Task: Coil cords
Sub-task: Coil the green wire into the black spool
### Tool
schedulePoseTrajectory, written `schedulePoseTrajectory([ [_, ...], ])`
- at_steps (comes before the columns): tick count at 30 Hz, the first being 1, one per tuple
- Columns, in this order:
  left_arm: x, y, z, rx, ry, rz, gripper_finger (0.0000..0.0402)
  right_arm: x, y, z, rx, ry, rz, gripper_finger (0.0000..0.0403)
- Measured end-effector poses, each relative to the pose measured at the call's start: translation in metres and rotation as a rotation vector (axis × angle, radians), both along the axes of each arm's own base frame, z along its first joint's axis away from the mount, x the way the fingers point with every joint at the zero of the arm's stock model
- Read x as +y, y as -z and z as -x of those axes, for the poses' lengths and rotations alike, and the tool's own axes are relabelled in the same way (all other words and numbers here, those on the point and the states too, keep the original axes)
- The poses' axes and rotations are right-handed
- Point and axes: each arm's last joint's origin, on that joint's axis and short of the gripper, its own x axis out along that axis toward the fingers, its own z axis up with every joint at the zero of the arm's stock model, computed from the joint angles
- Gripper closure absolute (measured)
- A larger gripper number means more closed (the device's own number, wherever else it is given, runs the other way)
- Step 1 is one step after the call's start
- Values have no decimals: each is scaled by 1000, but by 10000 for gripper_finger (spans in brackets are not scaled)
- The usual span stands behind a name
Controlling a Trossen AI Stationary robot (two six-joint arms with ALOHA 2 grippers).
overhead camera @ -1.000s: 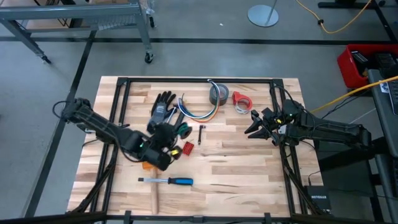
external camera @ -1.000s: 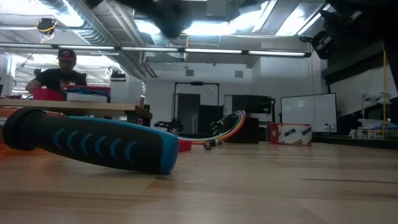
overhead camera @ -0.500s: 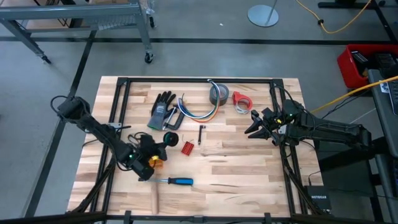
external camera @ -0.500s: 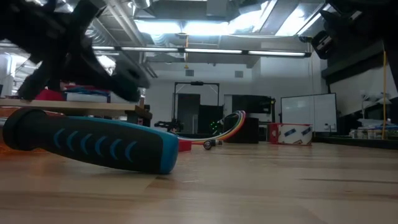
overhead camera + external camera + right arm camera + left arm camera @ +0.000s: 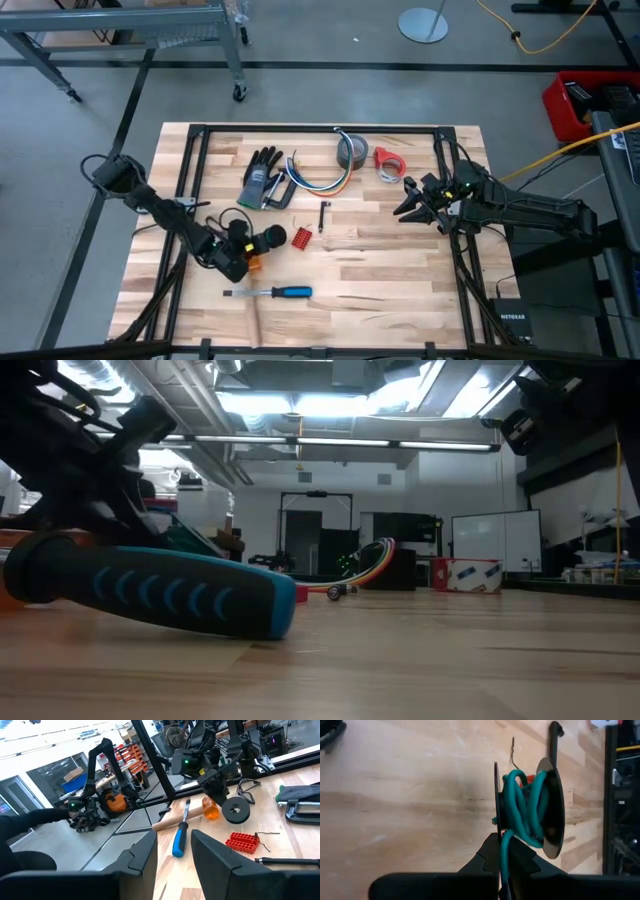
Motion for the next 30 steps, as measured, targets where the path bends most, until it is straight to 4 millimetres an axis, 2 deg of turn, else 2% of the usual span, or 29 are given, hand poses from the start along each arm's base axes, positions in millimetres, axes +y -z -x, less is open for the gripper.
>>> schedulePoseTrajectory([
  [5, 9, 2, -4, 40, -16, 15, 401, 0, 0, 0, 0, 0, 0, 281],
  [14, 29, 19, 2, 100, -44, 83, 401, 0, 1, 0, 14, 0, -4, 281],
  [19, 37, 26, 4, 139, -49, 173, 402, 0, 3, 0, 34, 0, -9, 281],
  [26, 43, 28, 3, 164, -61, 189, 400, 0, 3, 0, 34, 0, -10, 281],
  [30, 44, 29, 4, 172, -61, 187, 381, 0, 3, 0, 34, 0, -10, 281],
])
